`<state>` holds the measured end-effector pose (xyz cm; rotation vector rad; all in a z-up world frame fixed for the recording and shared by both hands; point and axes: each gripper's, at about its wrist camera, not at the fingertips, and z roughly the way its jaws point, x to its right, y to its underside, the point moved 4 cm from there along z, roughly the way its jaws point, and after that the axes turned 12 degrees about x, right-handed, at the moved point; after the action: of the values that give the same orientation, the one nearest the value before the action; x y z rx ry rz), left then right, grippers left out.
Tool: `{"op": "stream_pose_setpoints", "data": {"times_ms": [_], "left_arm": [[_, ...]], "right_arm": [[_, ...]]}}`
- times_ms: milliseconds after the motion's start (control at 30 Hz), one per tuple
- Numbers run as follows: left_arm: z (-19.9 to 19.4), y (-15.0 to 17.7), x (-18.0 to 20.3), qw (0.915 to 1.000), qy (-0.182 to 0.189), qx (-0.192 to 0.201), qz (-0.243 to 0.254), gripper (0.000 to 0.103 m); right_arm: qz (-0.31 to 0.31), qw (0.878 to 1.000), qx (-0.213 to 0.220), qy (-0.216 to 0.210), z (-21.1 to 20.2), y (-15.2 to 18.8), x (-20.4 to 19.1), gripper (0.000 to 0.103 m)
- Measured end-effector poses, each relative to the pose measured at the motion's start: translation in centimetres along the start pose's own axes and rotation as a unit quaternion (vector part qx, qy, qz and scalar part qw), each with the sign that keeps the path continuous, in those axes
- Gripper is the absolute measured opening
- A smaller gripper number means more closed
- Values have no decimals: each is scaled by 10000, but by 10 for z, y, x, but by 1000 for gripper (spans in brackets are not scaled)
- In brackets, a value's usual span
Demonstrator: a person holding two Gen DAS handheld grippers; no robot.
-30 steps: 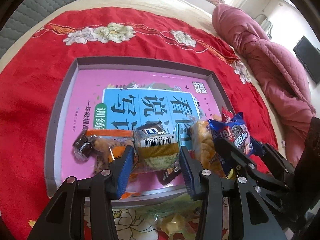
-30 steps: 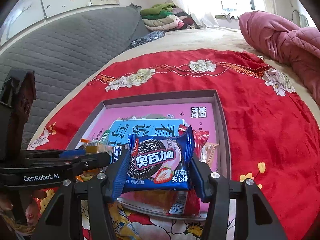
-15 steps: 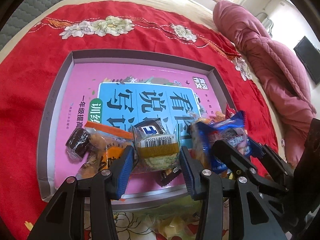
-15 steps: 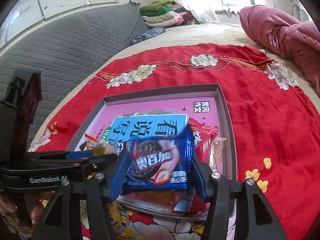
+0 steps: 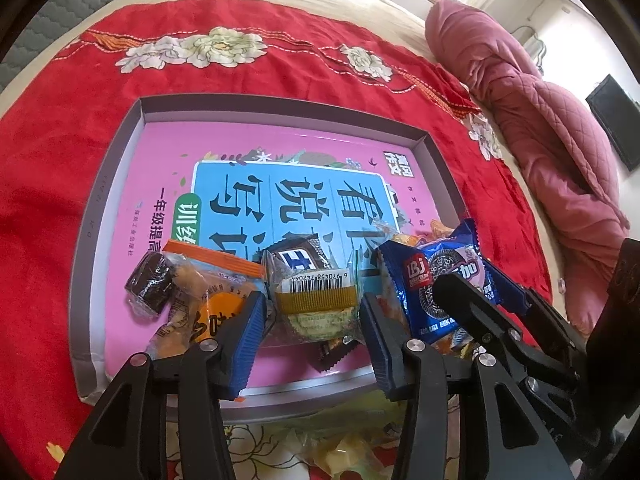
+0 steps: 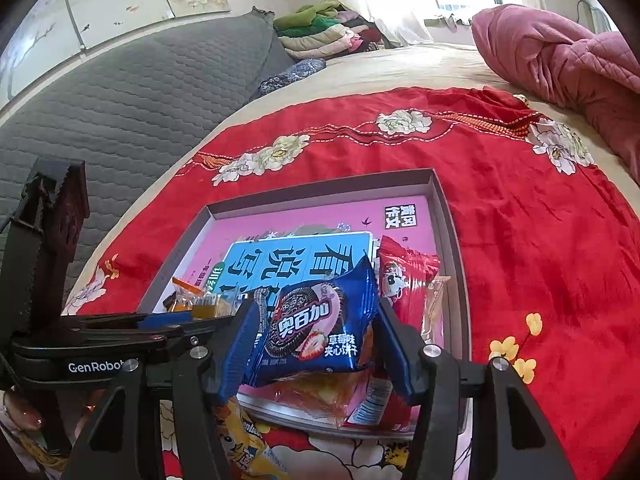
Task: Organize snacks
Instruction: 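Lower the Oreo pack into the tray and open the right tool while the left tool releases the clear bag, then withdraw both open tools toward the remaining snacks beside the tray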
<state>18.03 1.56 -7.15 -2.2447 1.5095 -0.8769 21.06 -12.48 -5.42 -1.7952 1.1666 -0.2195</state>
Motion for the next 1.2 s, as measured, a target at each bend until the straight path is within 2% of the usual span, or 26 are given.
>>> {"op": "stream_pose_setpoints", "data": {"times_ms": [267,633,933,1200], "left_arm": [[-1,1,0,9999,112,-49,-67,56],[-10,-2,-2,9999,114,22,-89,58],[-35,-11,0,9995,115,275,-67,59],[-59,-4,-5,9993,42,368,15,59]], "right_arm": [[146,9999,76,21,-4,-4,5,61],[231,9996,182,12,-8,-8,8,63],[273,9989,375,-47,-16,-15,7,67],[54,9978,650,-89,-33,-23,-1,71]]}}
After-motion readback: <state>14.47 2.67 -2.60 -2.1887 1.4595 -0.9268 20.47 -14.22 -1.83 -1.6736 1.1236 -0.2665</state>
